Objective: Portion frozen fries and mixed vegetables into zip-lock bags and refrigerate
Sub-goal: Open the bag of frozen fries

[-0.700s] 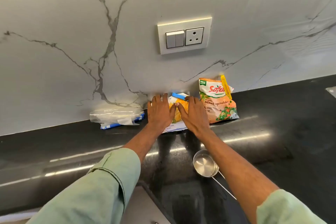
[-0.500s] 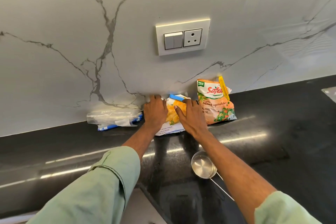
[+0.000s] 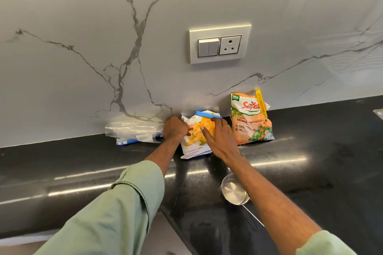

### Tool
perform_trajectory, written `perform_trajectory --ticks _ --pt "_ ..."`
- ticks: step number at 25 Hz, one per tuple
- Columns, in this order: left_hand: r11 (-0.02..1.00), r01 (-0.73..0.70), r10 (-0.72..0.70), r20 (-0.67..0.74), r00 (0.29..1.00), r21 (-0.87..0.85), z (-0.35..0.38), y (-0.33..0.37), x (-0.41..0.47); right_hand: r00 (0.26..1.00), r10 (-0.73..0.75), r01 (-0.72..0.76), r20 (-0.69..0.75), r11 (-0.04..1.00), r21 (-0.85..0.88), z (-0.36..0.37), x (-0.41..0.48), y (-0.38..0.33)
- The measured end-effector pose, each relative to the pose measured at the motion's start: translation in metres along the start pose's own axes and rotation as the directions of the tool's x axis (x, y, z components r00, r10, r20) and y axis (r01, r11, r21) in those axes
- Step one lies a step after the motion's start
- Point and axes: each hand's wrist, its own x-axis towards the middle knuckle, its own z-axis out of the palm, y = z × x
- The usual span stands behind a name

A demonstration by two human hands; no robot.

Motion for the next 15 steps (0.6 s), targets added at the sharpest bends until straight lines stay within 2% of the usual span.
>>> perform_trajectory --ticks 4,8,10,13,15 --pt "0.984 -0.064 0.050 -0.087 0.995 -0.167 -0.007 0.001 -0.020 0.999 0.005 -0.003 -0.051 0.999 0.042 -0.003 -0.004 -0.004" --pt "0.910 -0.154 0.093 -0.173 0.980 -0.384 -0.015 -0.006 -0.050 0.985 0.098 -0.073 -0.142 0.982 0.173 -0.017 -0.008 -0.005" --pt "0.862 -0.153 0.074 -0.178 0.981 -0.484 -0.020 -0.010 -0.063 0.989 0.124 -0.101 -0.080 0.963 0.252 -0.025 -0.007 0.006" --pt "0.772 -0.159 0.089 -0.142 0.986 -0.616 -0.019 -0.020 -0.075 0.988 0.111 -0.146 0.107 0.896 0.419 -0.038 -0.016 0.019" --pt "0.712 -0.141 0.093 -0.106 0.990 -0.688 -0.017 -0.024 -0.081 0.988 0.089 -0.140 0.130 0.876 0.462 -0.047 -0.024 0.021"
